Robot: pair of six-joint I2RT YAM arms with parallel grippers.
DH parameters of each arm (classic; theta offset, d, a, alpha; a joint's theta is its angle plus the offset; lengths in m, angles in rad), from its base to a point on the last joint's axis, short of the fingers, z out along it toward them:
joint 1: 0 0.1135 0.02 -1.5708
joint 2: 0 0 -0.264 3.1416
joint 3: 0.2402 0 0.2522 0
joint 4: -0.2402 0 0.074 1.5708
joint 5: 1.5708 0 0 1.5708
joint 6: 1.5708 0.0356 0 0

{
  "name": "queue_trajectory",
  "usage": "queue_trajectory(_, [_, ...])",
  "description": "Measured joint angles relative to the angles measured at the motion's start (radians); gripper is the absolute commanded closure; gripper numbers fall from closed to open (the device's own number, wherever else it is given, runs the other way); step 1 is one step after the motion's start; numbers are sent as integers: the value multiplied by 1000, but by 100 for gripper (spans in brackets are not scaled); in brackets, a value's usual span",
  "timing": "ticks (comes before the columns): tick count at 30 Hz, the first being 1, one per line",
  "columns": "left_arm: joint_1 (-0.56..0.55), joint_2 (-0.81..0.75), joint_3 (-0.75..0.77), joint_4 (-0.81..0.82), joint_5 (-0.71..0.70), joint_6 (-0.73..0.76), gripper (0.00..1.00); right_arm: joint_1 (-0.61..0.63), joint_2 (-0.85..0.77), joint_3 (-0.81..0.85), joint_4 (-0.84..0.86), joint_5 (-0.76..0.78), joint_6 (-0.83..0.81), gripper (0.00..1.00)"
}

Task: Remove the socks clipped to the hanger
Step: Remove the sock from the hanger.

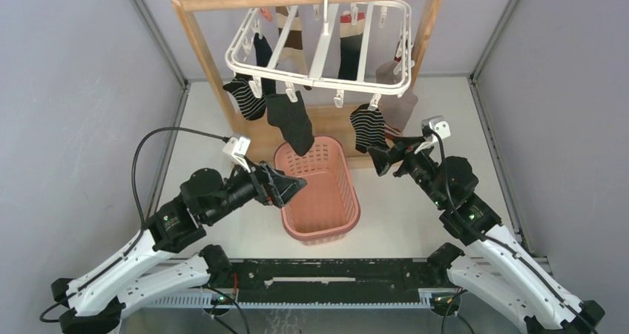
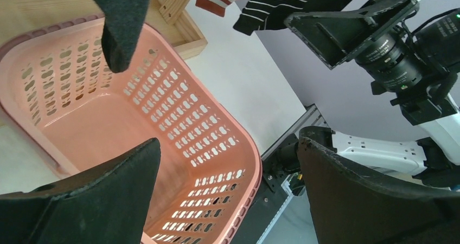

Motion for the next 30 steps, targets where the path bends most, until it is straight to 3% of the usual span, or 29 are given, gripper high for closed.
queue_trajectory(10, [-58,75,38,16,-37,8,0,-1,42,17,45,-23,-23,32])
queue_trajectory(12, [-63,86,38,18,-43,9,0,-1,41,18,48,-22,-28,42])
queue_trajectory(15, [-70,108,40,20,-48,9,0,-2,41,19,50,-21,-38,76])
queue_trajectory(16, [-73,115,43,20,-51,9,0,-2,41,19,51,-21,-40,82])
queue_trajectory(30, [-118,247,283,35,-69,85,0,-2,18,19,15,-18,-42,79])
